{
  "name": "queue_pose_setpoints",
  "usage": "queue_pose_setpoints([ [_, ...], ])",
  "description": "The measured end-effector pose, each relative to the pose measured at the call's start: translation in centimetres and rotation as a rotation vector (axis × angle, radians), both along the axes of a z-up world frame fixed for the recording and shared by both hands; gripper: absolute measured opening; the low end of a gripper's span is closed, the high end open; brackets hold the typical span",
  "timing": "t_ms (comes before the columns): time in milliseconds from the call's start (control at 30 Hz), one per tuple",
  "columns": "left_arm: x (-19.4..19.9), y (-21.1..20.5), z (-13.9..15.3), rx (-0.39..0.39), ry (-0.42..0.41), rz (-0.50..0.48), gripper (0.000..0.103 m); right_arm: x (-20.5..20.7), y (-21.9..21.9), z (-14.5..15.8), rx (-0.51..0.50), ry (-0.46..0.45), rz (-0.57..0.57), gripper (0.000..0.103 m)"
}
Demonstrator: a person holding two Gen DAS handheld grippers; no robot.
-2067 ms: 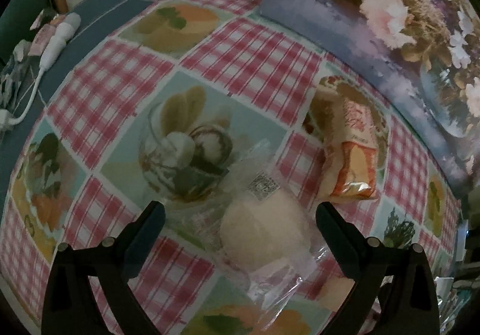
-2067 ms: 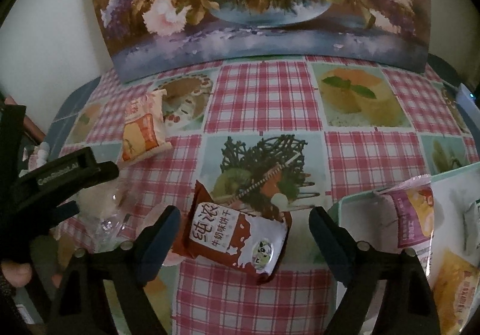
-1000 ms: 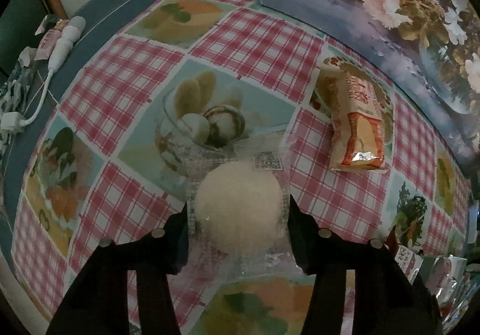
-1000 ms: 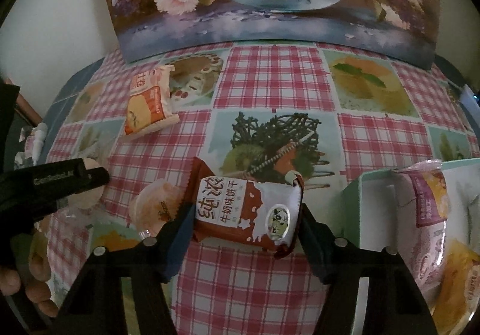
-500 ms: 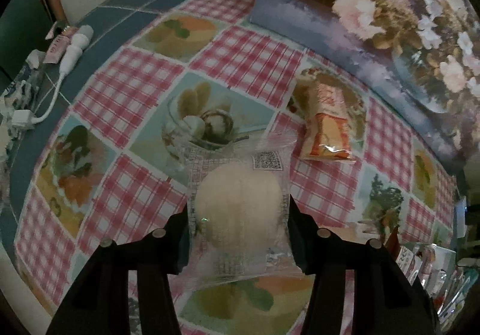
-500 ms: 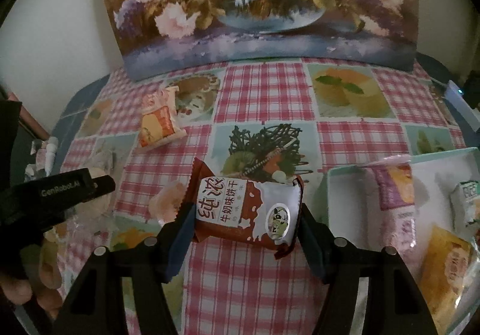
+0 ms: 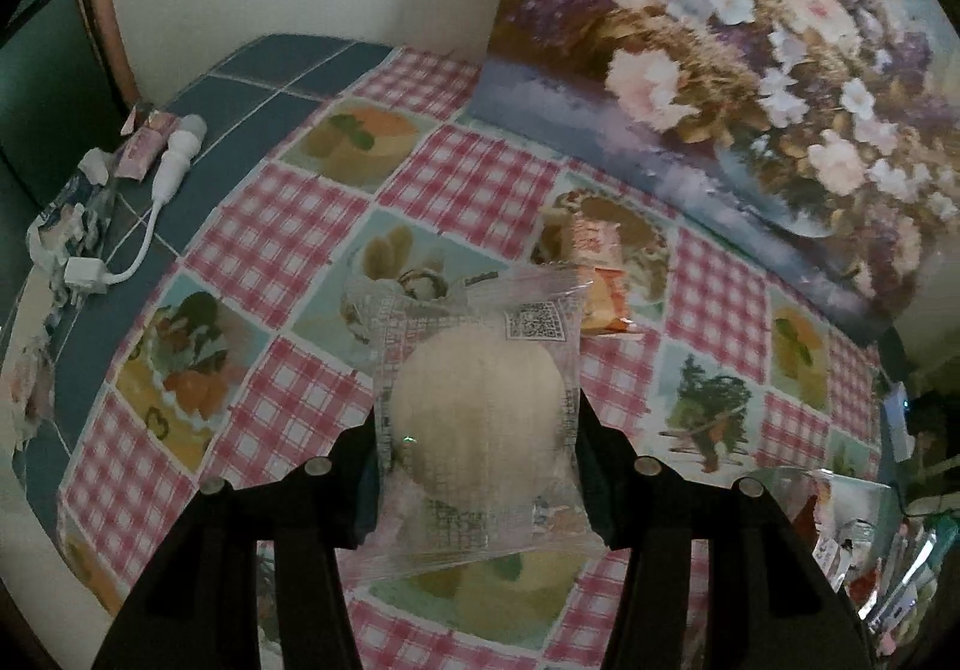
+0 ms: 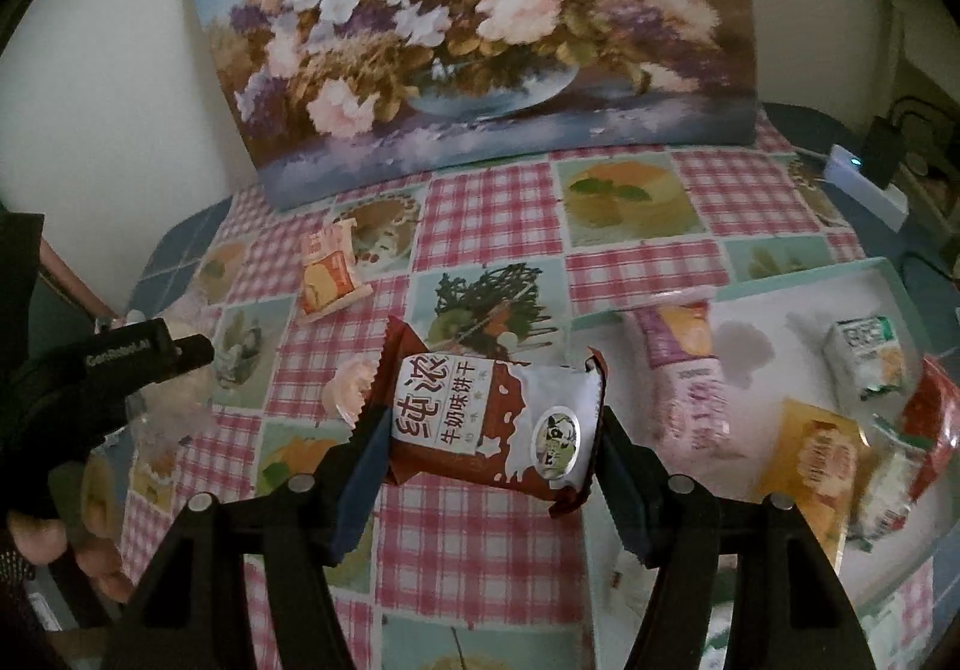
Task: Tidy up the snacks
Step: 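Carry the bun packet and biscuit pack over the white tray and release both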
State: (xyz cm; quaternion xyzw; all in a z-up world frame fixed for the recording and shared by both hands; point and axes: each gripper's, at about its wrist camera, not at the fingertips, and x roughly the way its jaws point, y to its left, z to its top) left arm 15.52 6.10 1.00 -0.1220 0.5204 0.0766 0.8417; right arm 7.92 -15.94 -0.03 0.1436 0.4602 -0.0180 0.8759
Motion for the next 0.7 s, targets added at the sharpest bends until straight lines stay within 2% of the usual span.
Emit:
queue_pose_setpoints([
  [233,-0.7,-2.0,2.1,-0.013,-0.051,-0.050,0.055,-1.2,-3.4,1.2,0.005,-0.023,-0.084,0.069],
  [400,-1.1,-3.6,3.6,0.022,-0.087,-0.081,0.055,-1.6,-6.7,1.2,0.021,-0.014,-0.161,0.069],
  [500,-1.4,-4.7,4.3,0.007,-0.104,-0.110,0.055,-2.0,-8.9,1.1,0.026,-0.006,-0.217,0.069],
  [600,-1.6,-6.5,4.8,-0.006,-0.112,-0.150,0.055,-2.5,-11.0,0.8,0.028,0.008,-0.273,0.069],
  [700,-2.0,-9.3,5.3,0.020,-0.123,-0.209,0.055,-3.1,-13.2,0.4,0.067,0.017,-0.320,0.069],
])
